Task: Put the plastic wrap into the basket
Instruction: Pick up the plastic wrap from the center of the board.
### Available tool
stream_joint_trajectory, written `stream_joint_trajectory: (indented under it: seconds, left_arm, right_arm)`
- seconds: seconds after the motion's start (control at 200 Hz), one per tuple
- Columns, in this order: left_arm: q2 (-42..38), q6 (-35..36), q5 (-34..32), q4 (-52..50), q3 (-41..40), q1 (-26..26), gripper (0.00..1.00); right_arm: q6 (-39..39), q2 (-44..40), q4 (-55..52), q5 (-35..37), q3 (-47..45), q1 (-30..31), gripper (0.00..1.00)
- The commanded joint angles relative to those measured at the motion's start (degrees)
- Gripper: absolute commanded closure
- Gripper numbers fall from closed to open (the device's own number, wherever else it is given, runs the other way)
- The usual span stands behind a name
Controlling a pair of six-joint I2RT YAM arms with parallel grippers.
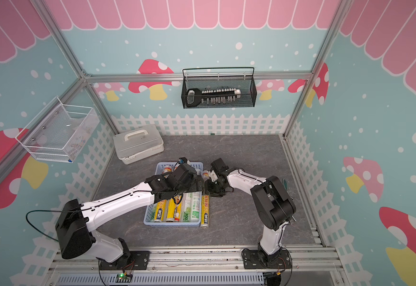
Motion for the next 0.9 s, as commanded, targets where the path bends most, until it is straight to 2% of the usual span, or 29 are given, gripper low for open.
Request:
stream_joint_trajectory:
  seconds: [0.0,0.16,0.385,0.895]
  left_arm:
    - [-0.6,-0.1,-1.4,-0.1,0.6,0.0,0.01]
    - [-0.6,-0.2,-1.3,-0.1,0.5,0.0,0.01]
    - [-0.7,-0.3,-1.4,-0.1,0.4,0.0,0.01]
    - [-1.5,-0.3,-2.1,-0.1,-0.1,0.0,0.01]
  right_arm:
    - [-2.3,1.7,-3.0,1.2,1.9,0.5,0.44]
    - [-3.9,3.2,-7.0,6.3,3.2,1.2,0.45]
    - [-3.9,1.5,-12.8,18.6,3.5,1.8,0.46]
    - [-3.5,5.4,-16.5,23.5,6.0,5.4,0.43]
